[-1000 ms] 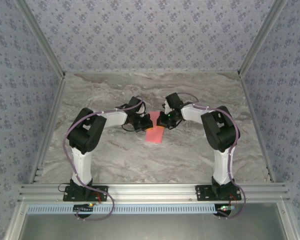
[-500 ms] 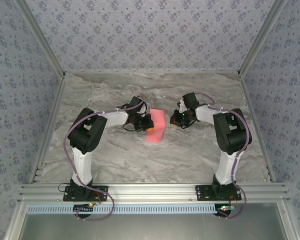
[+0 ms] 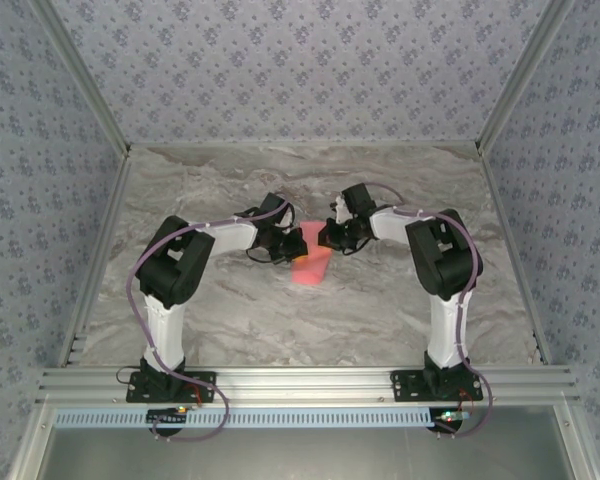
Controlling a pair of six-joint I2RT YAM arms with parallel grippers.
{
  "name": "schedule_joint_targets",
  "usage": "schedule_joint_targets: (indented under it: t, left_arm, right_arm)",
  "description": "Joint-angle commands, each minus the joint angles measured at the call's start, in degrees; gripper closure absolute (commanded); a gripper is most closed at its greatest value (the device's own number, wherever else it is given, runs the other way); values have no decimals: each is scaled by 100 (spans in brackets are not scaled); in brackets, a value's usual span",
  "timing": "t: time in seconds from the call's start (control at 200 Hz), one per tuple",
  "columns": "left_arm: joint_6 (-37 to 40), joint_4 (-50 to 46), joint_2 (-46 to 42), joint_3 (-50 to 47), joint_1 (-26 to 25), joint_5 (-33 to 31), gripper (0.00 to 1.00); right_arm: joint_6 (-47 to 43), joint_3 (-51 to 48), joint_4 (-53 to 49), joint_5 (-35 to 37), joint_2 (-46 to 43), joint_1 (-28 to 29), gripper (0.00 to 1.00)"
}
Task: Fold a paper plane with a square sheet of paper (pick it up from the middle)
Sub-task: Fold the square sheet of paper in half at the center of the table.
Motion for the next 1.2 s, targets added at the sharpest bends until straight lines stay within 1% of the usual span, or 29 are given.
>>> schedule_joint_targets:
  t: [0.0, 0.105, 0.175, 0.265, 0.425, 0.525, 0.665, 0.844, 0.989, 1.104, 1.194]
  left_arm:
    - [-78, -1547, 627, -605, -64, -948, 100]
    - [-95, -1458, 590, -740, -57, -943, 100]
    - [-88, -1418, 572, -760, -57, -926, 100]
    - [-87, -1405, 577, -741, -57, -926, 100]
    - [-94, -1390, 585, -708, -65, -939, 100]
    - [-95, -1397, 577, -713, -74, -952, 100]
    - [-81, -1407, 567, -742, -77, -952, 100]
    - [-79, -1398, 568, -781, -83, -939, 100]
    - [-79, -1378, 568, -803, -95, -923, 100]
    - [-75, -1396, 544, -793, -92, -925, 100]
    - [-61, -1402, 524, -785, -93, -948, 100]
  right_arm:
    - [-118, 47, -28, 471, 156, -469, 100]
    - [-159, -24, 15, 623, -12, -890, 100]
    - [-253, 60, -89, 653, -165, -962, 100]
    - [-308, 130, -103, 498, -372, -826, 100]
    - [-230, 111, 69, 174, -472, -334, 100]
    - [-199, 227, 128, 37, -233, -135, 100]
    - [-108, 482, 170, -66, 174, -84, 100]
    - [36, 750, 179, 123, 555, -351, 100]
    - [9, 970, 3, 487, 766, -658, 100]
    - [-45, 1084, -96, 782, 719, -872, 100]
    - [-67, 1049, -55, 854, 454, -928, 100]
